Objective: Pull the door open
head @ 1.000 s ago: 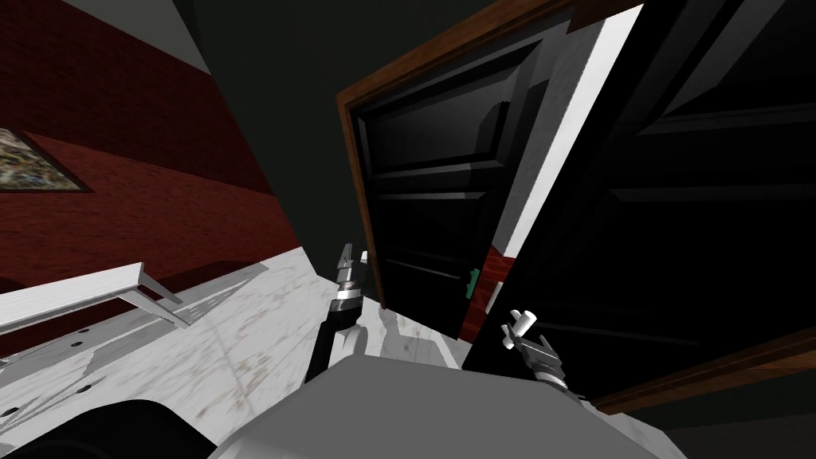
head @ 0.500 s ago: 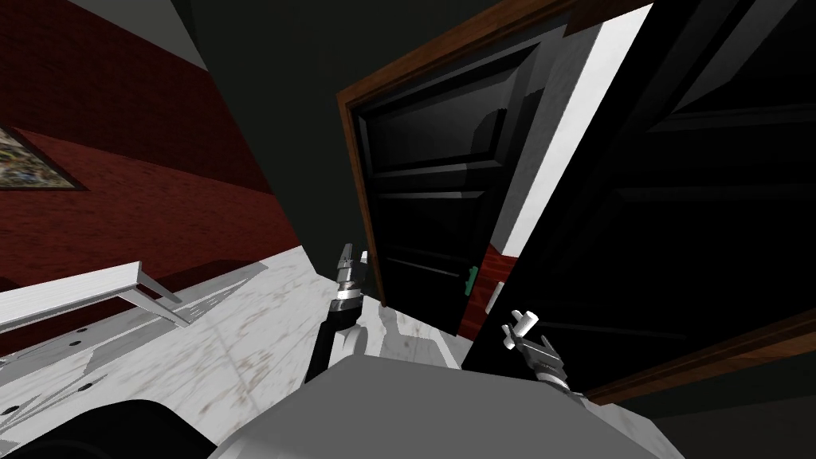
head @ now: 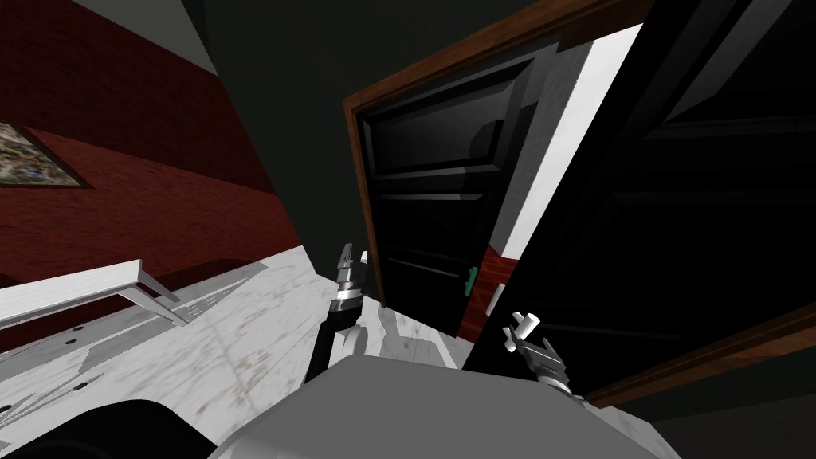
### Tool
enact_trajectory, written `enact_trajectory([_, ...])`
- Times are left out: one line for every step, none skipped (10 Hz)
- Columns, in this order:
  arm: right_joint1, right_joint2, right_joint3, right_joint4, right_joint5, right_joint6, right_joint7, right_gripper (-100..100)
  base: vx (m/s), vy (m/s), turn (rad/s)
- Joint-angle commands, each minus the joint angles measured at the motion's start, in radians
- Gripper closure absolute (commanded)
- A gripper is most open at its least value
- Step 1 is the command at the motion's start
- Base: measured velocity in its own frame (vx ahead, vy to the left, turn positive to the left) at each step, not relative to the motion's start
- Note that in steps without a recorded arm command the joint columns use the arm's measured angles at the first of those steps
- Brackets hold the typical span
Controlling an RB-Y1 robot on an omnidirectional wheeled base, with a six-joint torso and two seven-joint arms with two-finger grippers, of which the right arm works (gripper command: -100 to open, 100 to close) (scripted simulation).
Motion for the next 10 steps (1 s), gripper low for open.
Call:
enact_trajectory([0.035,-0.021,-0.032,-0.030,-0.015,0.040,0.020,100,-0.009,0.013,0.015])
enact_trajectory([0.035,-0.021,-0.032,-0.030,-0.015,0.040,0.020,100,0.005,-0.005,0.019])
enact_trajectory([0.035,-0.021,-0.032,-0.030,-0.015,0.040,0.020,100,0.003,-0.006,-0.025])
enact_trajectory([0.011,-0.020,0.029,-0.017,0.019,-0.018,-0.032,100,-0.104,-0.015,0.264])
enact_trajectory([0.013,-0.025,0.036,-0.020,0.024,-0.024,-0.040,100,-0.166,-0.066,0.207])
enact_trajectory([0.018,-0.036,0.052,-0.026,0.034,-0.038,-0.058,100,-0.177,-0.064,0.139])
enact_trajectory([0.024,-0.048,0.071,-0.033,0.046,-0.054,-0.079,100,-0.207,-0.077,0.157])
enact_trajectory([0.030,-0.060,0.090,-0.040,0.059,-0.070,-0.100,100,-0.227,-0.103,0.175])
enact_trajectory([0.036,-0.074,0.111,-0.048,0.072,-0.087,-0.123,100,-0.196,-0.110,0.210])
enact_trajectory([0.042,-0.087,0.131,-0.056,0.086,-0.105,-0.146,100,-0.224,-0.093,0.194])
